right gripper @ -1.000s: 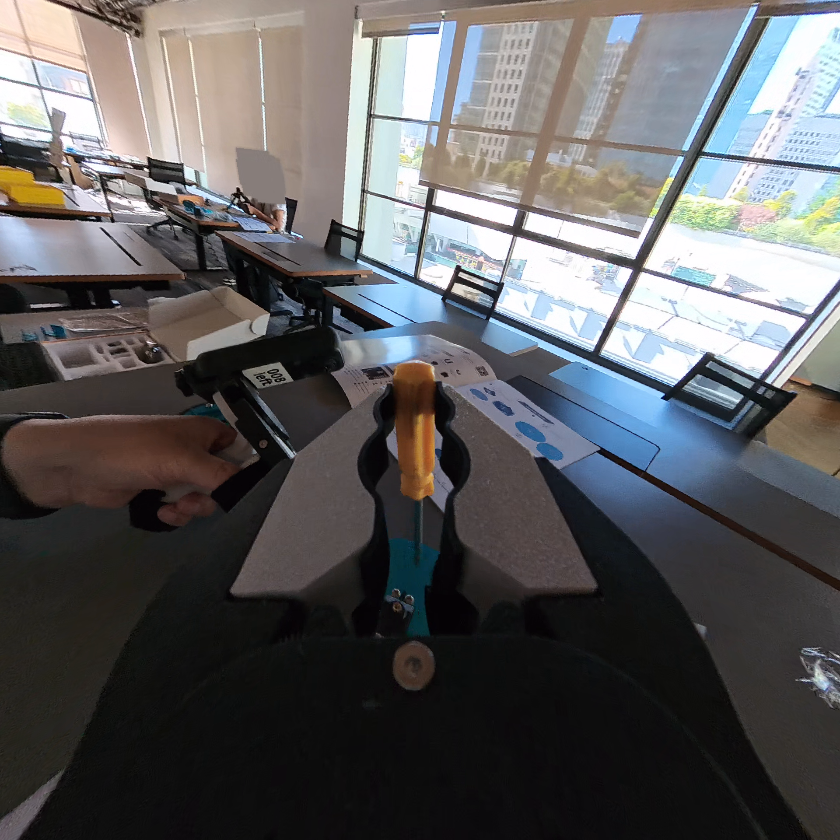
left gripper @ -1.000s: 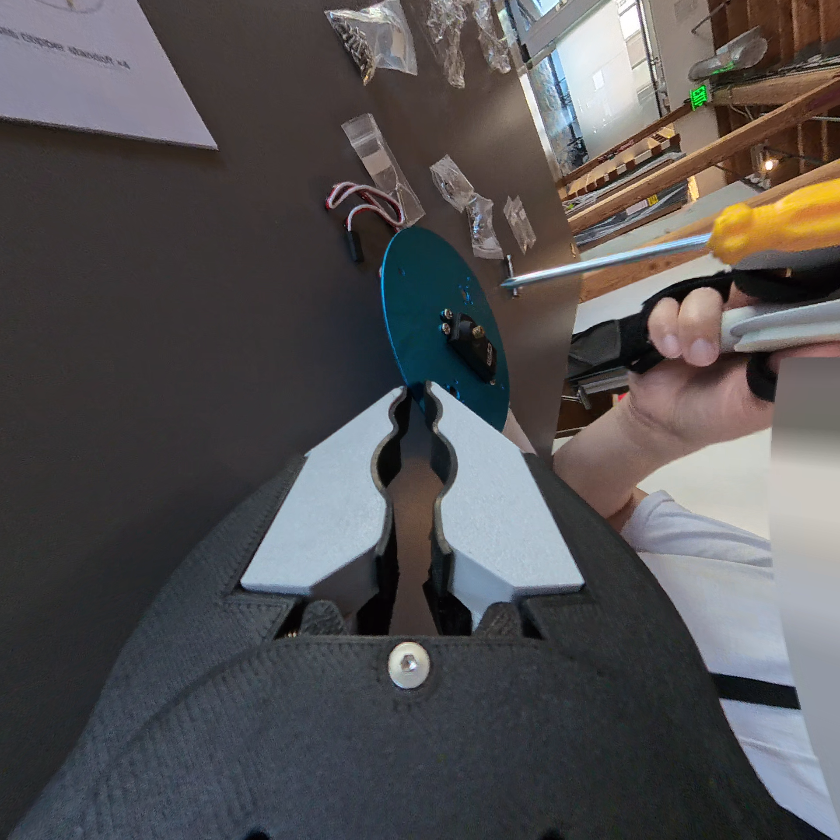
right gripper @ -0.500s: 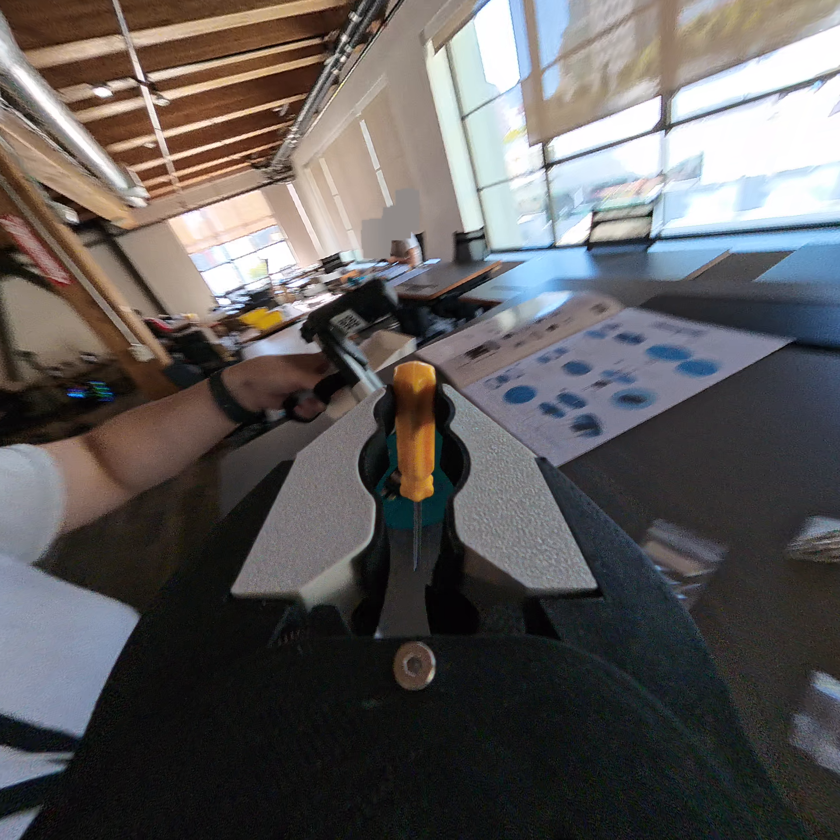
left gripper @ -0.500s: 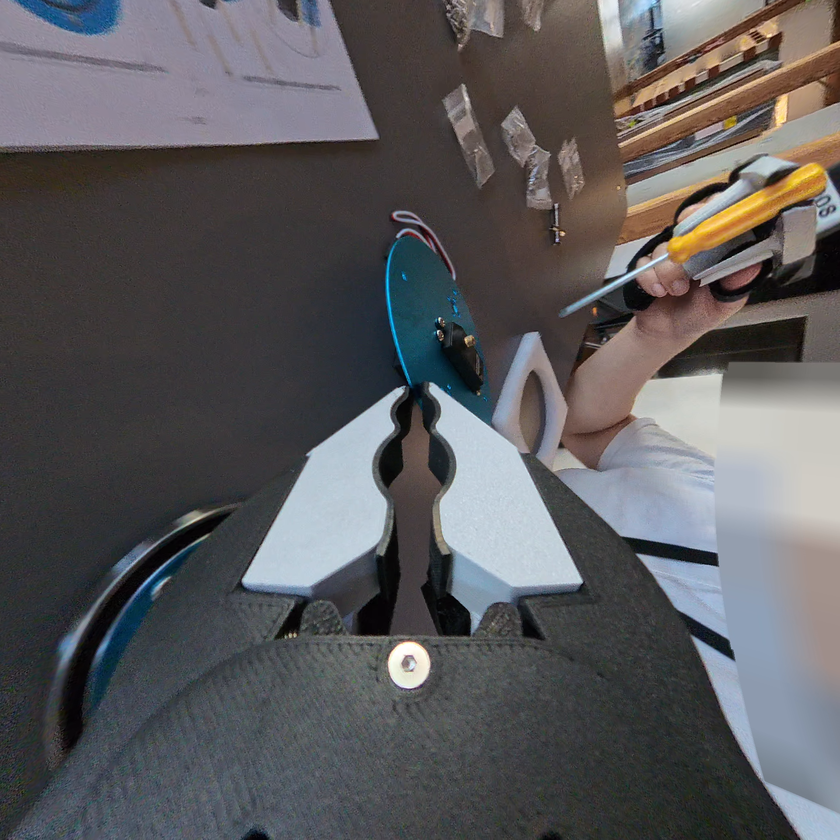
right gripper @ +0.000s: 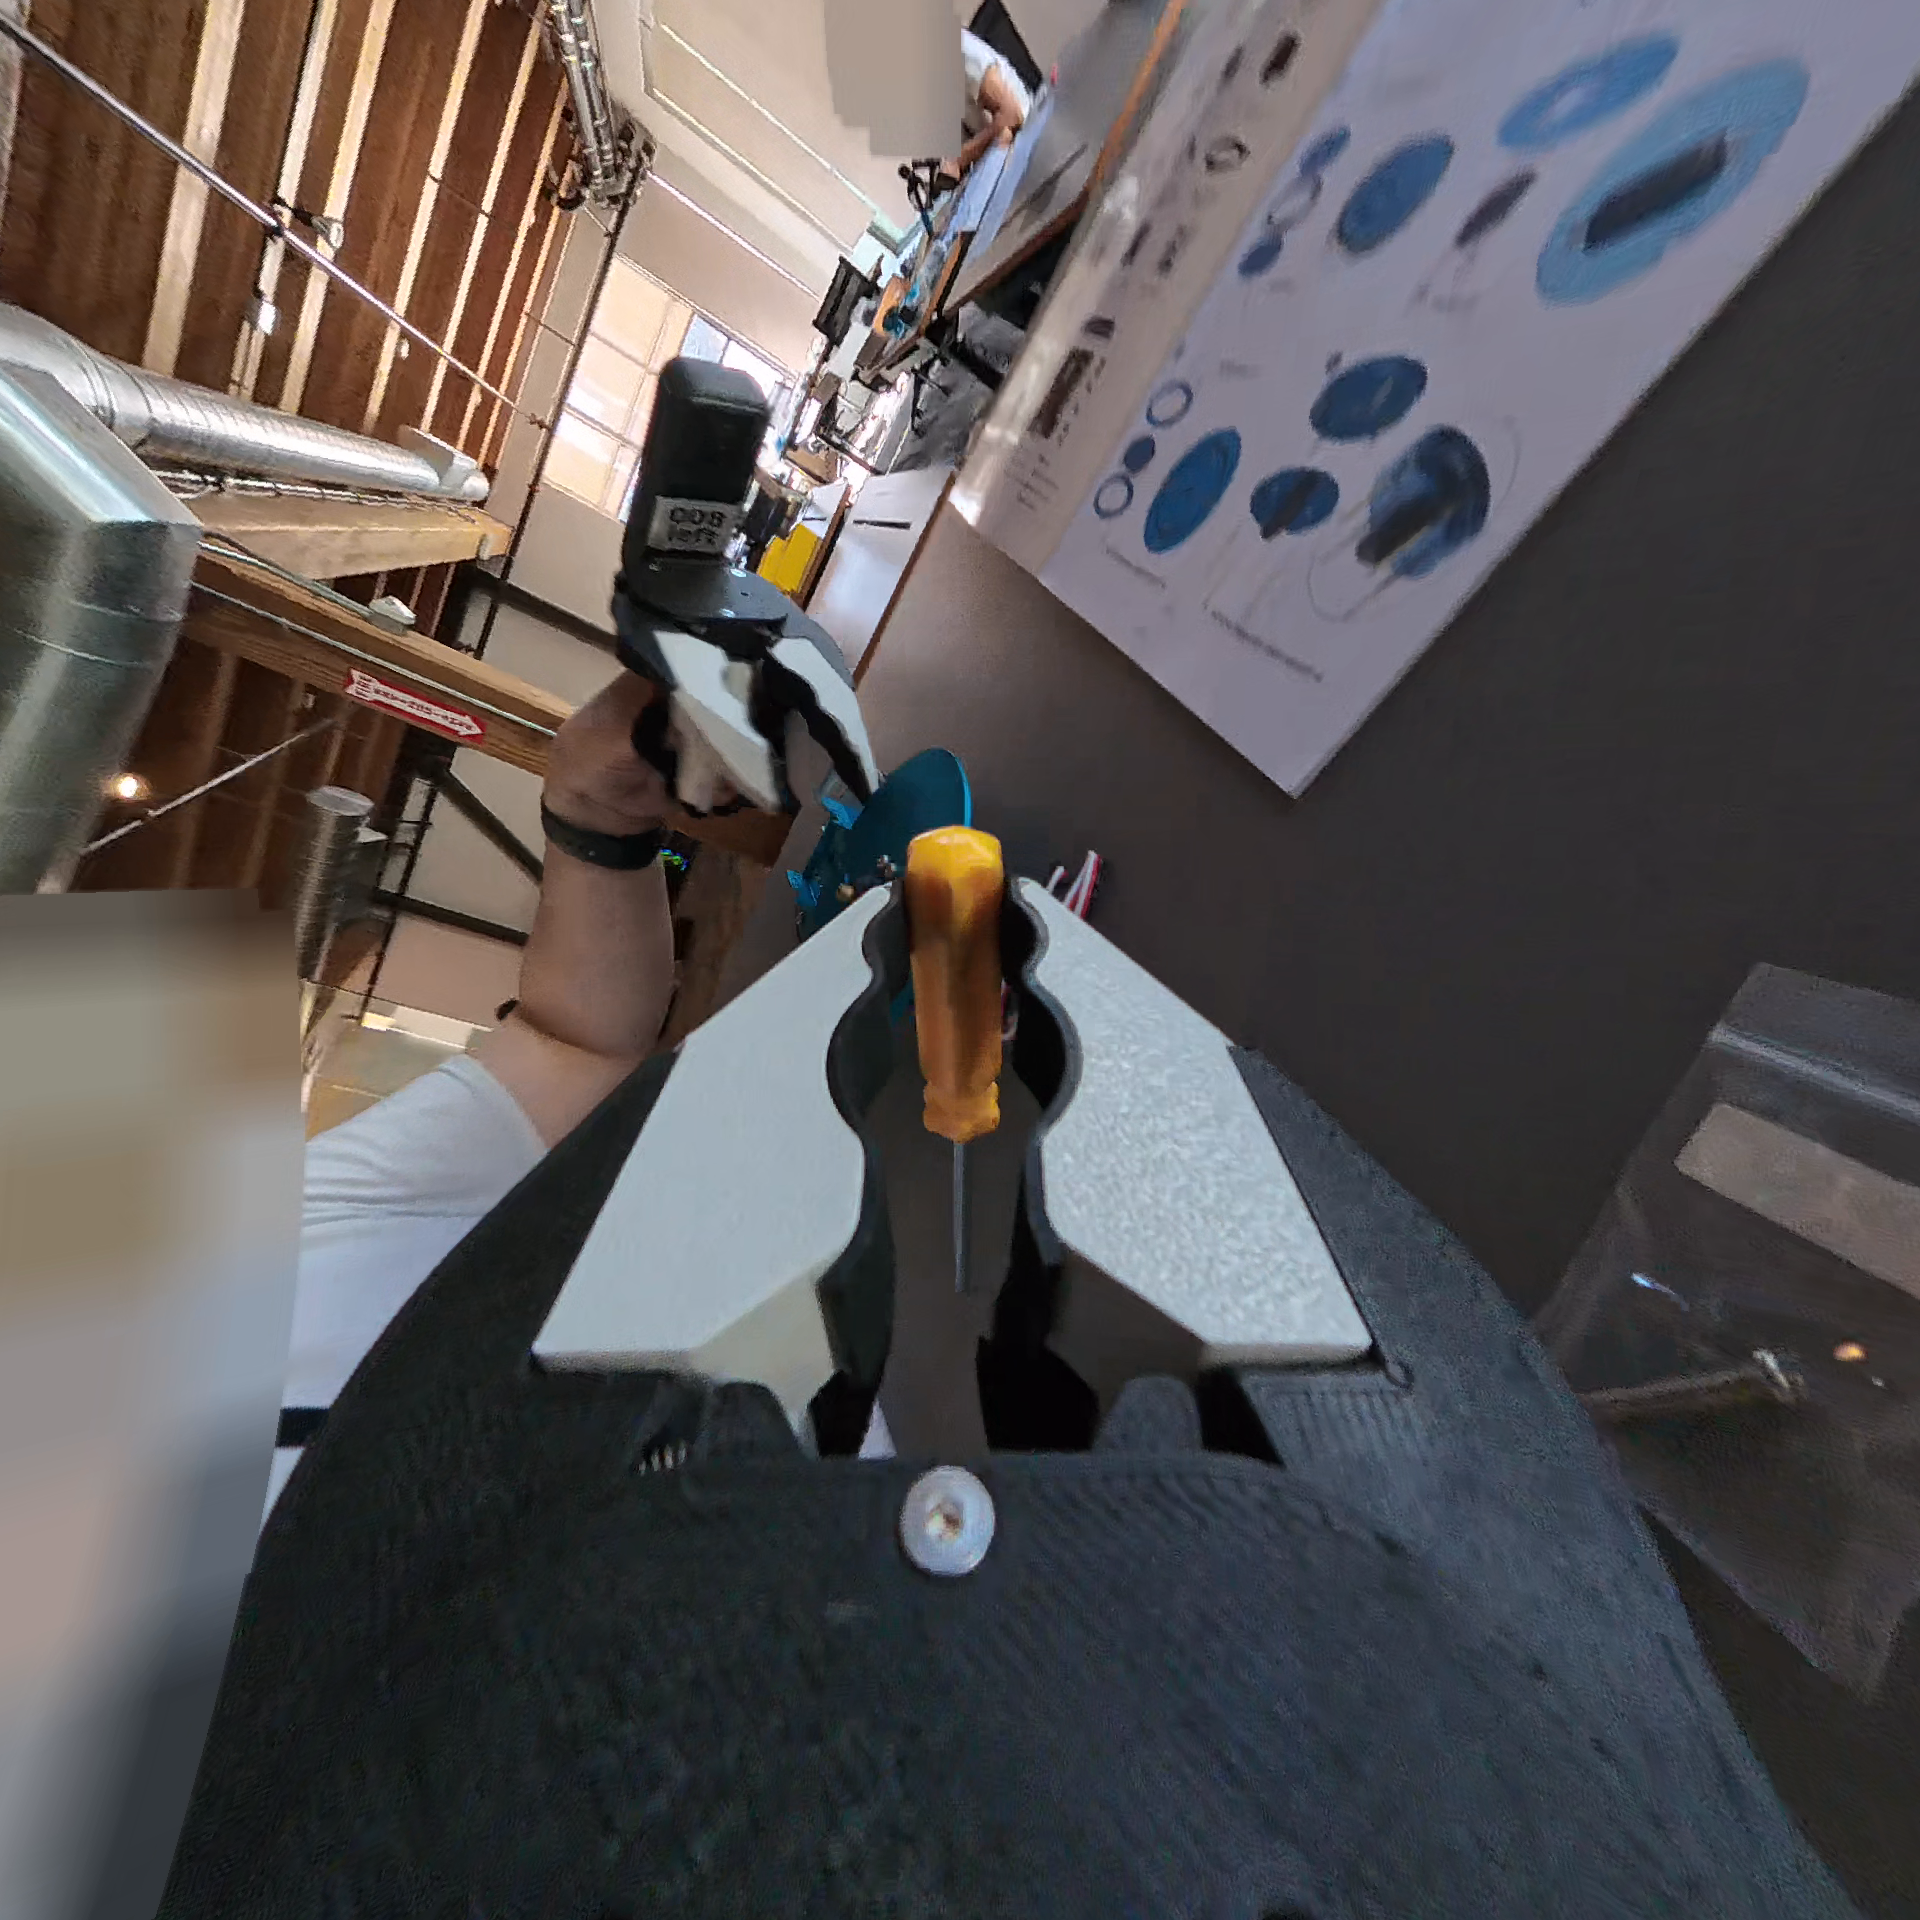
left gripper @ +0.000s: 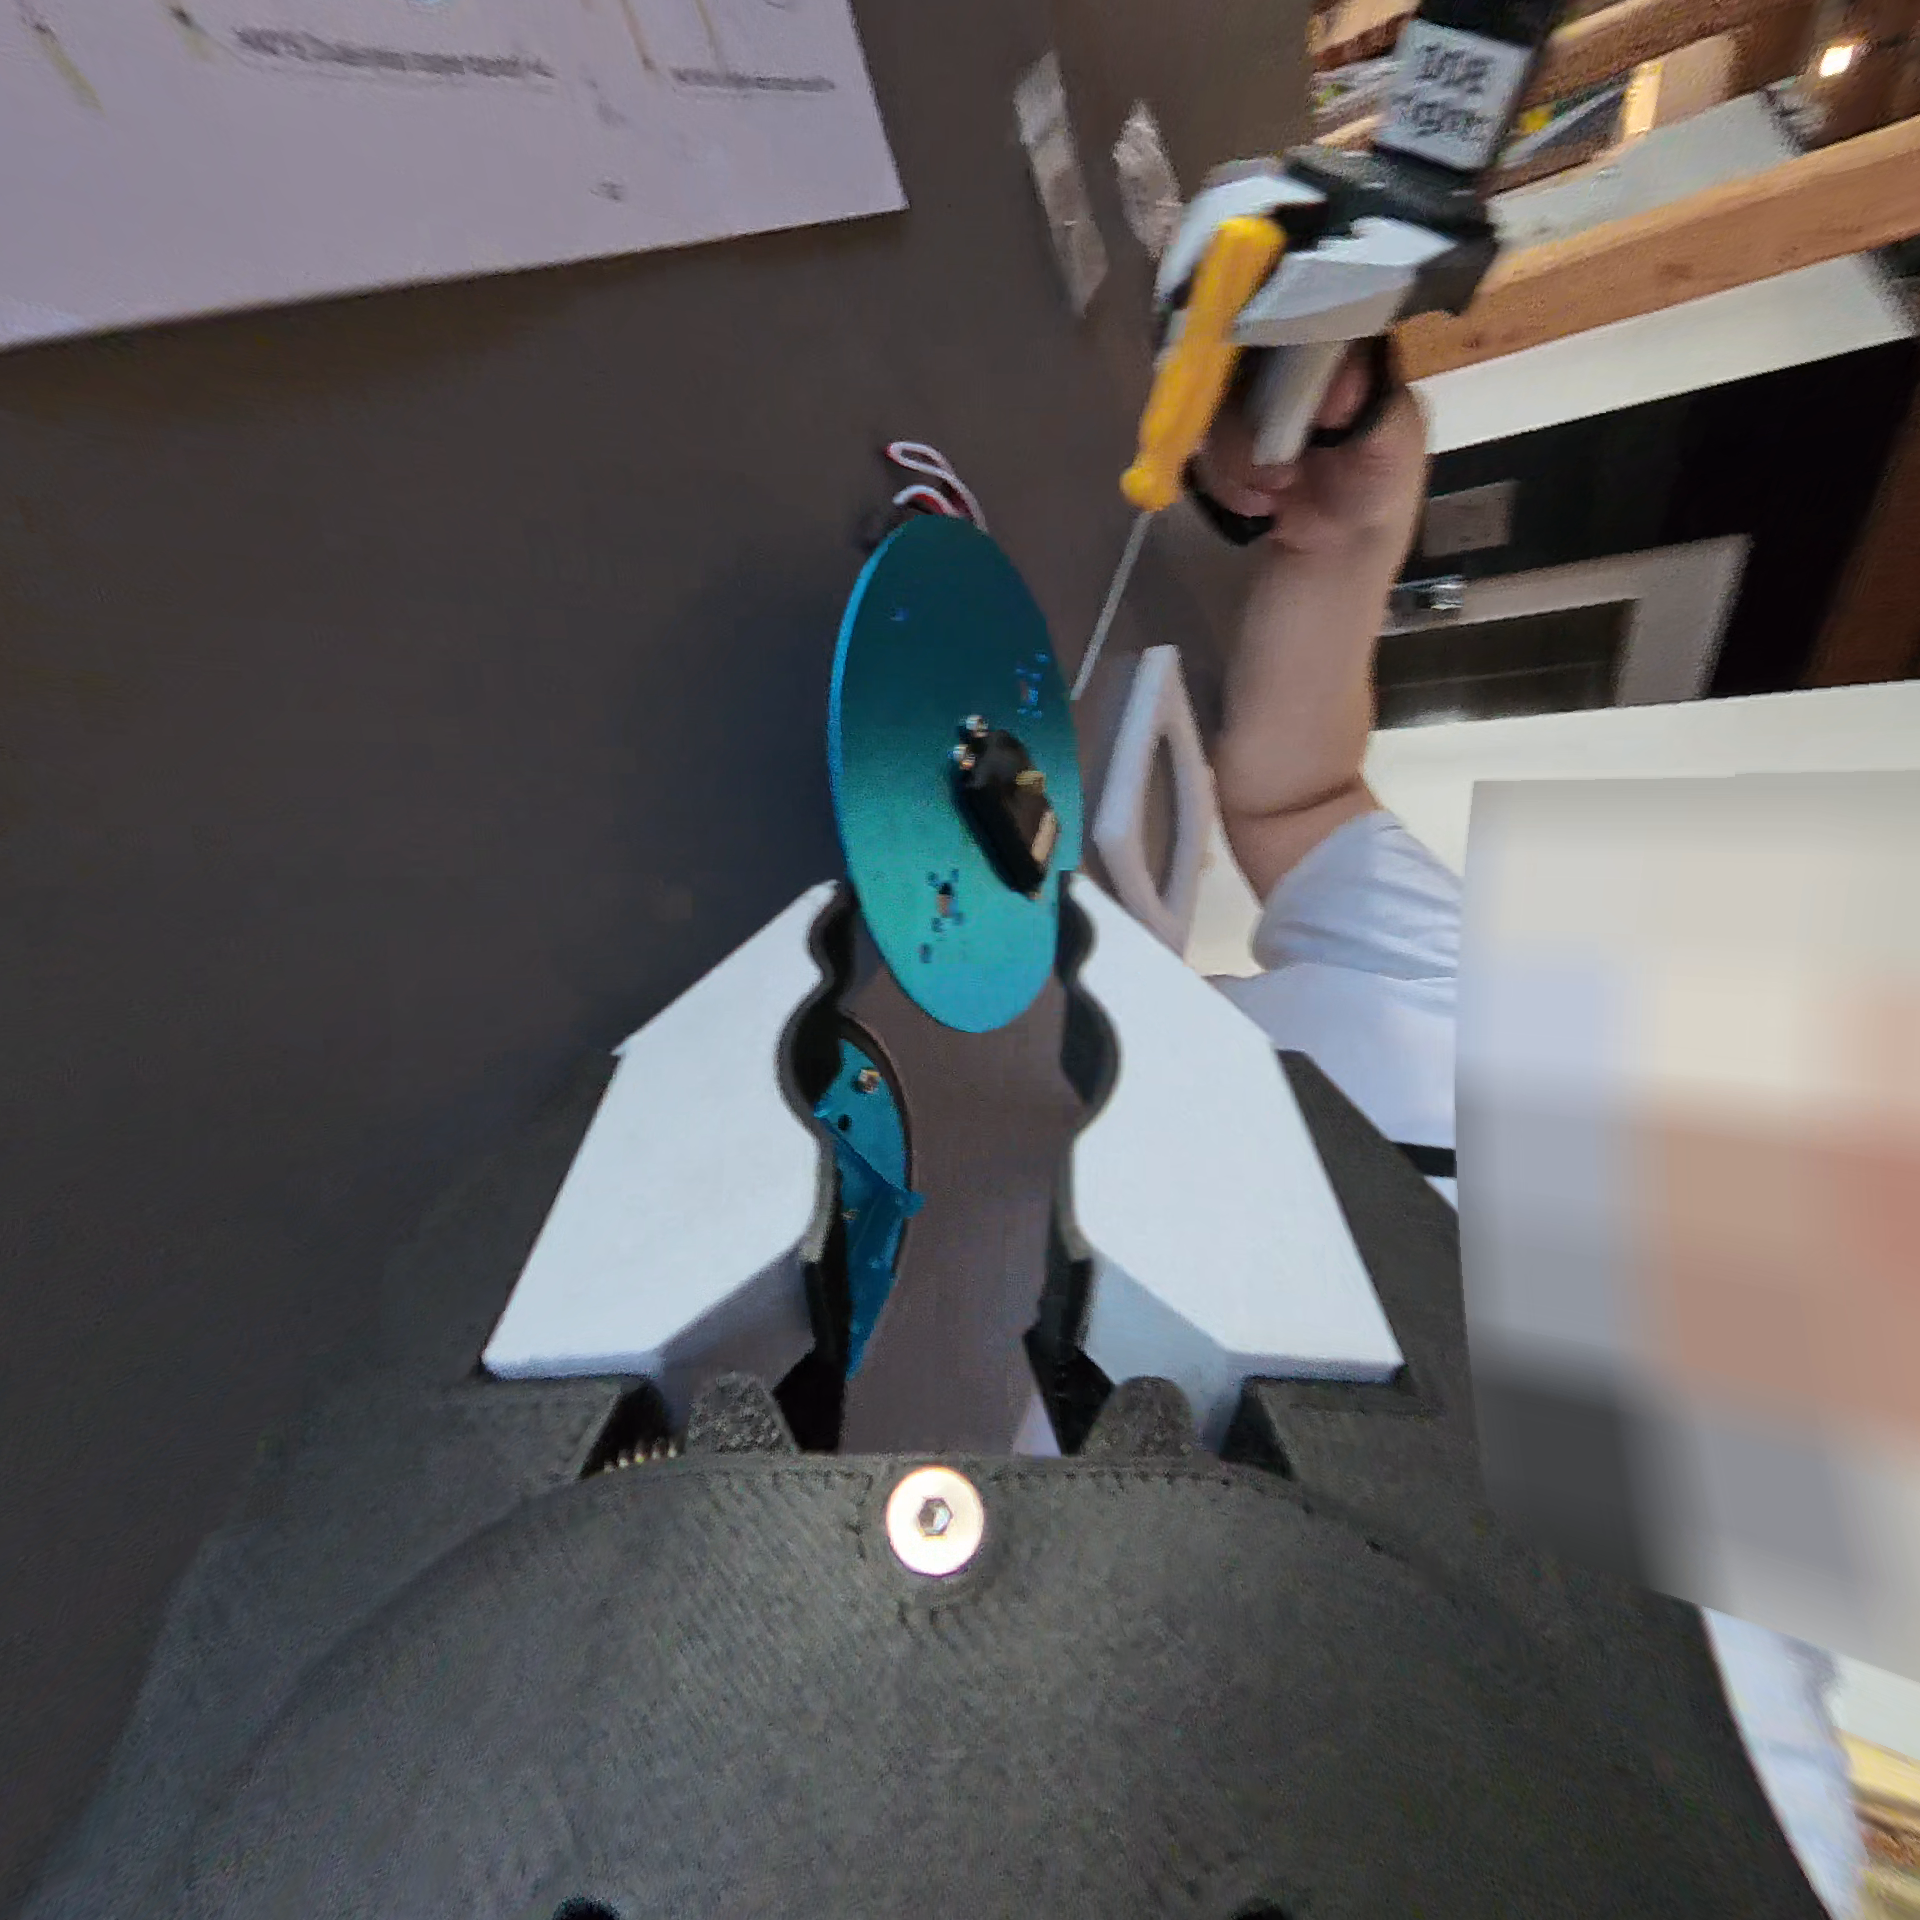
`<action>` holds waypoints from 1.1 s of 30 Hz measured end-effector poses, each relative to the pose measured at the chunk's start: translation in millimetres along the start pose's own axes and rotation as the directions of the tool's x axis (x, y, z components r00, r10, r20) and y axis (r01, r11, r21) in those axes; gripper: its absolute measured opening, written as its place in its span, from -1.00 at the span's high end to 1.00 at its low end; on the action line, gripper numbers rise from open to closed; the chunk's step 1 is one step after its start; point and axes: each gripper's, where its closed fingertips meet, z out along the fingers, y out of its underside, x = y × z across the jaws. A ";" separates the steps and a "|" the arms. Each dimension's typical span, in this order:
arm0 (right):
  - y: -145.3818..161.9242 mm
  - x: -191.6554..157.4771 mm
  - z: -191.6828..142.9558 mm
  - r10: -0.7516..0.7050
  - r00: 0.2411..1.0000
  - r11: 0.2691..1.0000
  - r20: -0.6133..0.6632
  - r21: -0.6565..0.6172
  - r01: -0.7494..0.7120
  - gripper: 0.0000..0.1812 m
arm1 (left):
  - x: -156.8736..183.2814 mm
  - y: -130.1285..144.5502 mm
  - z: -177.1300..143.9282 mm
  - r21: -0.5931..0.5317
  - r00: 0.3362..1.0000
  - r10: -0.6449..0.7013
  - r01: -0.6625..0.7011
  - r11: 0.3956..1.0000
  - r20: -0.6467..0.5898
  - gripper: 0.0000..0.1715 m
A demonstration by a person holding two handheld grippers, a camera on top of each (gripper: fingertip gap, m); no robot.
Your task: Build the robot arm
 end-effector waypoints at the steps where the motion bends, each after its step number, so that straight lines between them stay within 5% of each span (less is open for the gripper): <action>1: 2.1 5.1 4.1 0.019 1.000 1.000 -0.010 -0.013 -0.019 0.83 | 6.4 -0.8 -5.1 0.003 0.999 0.013 -0.013 1.000 -0.038 0.58; 3: 6.1 13.9 10.6 0.044 0.998 0.998 -0.040 -0.050 -0.046 0.83 | 12.7 -5.0 -19.0 0.044 0.994 0.096 -0.094 0.995 -0.045 0.72; 7: 6.2 33.8 17.0 0.050 0.984 0.991 -0.172 -0.117 -0.071 0.81 | 9.6 -22.5 -53.3 0.221 0.937 0.295 -0.333 0.917 0.187 0.71; 10: 6.4 55.0 17.7 -0.026 0.939 0.978 -0.344 -0.201 -0.047 0.80 | 12.8 -31.5 -77.1 0.304 0.809 0.395 -0.546 0.781 0.435 0.63; 14: 3.3 66.7 21.8 -0.152 0.863 0.959 -0.482 -0.284 0.010 0.81 | 19.4 -44.0 -93.5 0.356 0.676 0.413 -0.700 0.619 0.610 0.57; 18: 3.2 70.7 16.1 -0.285 0.757 0.940 -0.588 -0.326 0.101 0.81 | 4.4 -60.8 -105.3 0.291 0.520 0.373 -0.803 0.521 0.768 0.40; 22: 3.3 71.6 16.0 -0.351 0.706 0.931 -0.616 -0.311 0.191 0.81 | -17.9 -67.2 -100.8 0.211 0.423 0.335 -0.829 0.517 0.842 0.25; 27: 4.4 71.8 14.7 -0.440 0.649 0.897 -0.621 -0.341 0.282 0.81 | -28.3 -66.9 -87.1 0.258 0.486 0.330 -0.799 0.544 0.810 0.18; 33: 0.8 72.0 17.3 -0.506 0.605 0.862 -0.615 -0.366 0.350 0.79 | -33.7 -67.5 -90.5 0.245 0.462 0.318 -0.808 0.536 0.828 0.22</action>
